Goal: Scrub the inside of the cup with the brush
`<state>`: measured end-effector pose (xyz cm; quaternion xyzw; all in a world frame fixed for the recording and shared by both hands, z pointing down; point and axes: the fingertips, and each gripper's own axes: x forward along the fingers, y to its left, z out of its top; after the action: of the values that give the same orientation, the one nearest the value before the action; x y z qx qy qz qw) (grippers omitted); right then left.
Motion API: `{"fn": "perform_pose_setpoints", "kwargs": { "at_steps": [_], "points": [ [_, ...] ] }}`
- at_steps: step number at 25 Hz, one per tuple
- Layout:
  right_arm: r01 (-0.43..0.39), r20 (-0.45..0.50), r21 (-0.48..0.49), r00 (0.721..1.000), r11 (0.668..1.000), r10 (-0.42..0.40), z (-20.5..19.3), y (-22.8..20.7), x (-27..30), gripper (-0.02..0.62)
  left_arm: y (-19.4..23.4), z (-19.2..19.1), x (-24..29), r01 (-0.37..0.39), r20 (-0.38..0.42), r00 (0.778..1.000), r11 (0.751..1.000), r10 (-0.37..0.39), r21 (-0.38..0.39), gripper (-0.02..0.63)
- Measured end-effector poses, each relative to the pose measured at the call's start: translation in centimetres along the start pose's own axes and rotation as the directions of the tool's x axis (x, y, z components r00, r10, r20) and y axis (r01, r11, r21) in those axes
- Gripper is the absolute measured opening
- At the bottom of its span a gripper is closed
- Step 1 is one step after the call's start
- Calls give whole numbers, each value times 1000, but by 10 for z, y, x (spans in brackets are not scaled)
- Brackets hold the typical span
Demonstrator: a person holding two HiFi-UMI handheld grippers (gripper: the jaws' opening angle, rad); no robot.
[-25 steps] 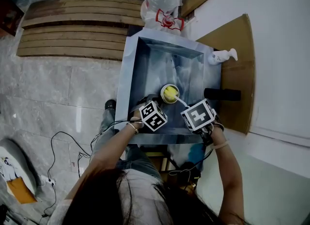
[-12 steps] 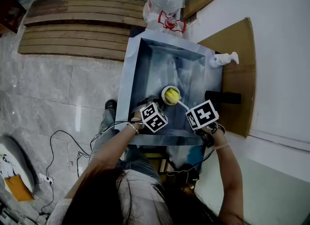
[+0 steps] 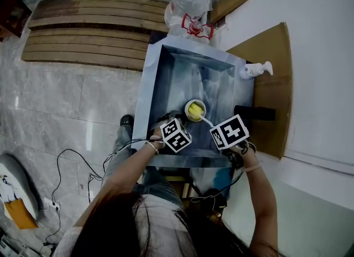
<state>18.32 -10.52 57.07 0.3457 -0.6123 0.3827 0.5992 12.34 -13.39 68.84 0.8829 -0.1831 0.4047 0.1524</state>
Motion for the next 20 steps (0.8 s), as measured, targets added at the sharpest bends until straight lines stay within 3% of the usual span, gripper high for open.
{"fn": "perform_pose_setpoints", "kwargs": {
  "at_steps": [6, 13, 20],
  "points": [
    [31, 24, 29, 999, 999, -32, 5, -13, -5, 52, 0, 0, 1, -3, 4, 1000, 1000, 3, 2, 72],
    [52, -22, 18, 998, 998, -51, -8, -18, 1, 52, 0, -1, 1, -1, 3, 1000, 1000, 1, 1, 72],
    [51, -48, -71, 997, 996, -54, -9, -2, 1, 52, 0, 0, 1, -1, 1, 1000, 1000, 1, 1, 72]
  ]
}}
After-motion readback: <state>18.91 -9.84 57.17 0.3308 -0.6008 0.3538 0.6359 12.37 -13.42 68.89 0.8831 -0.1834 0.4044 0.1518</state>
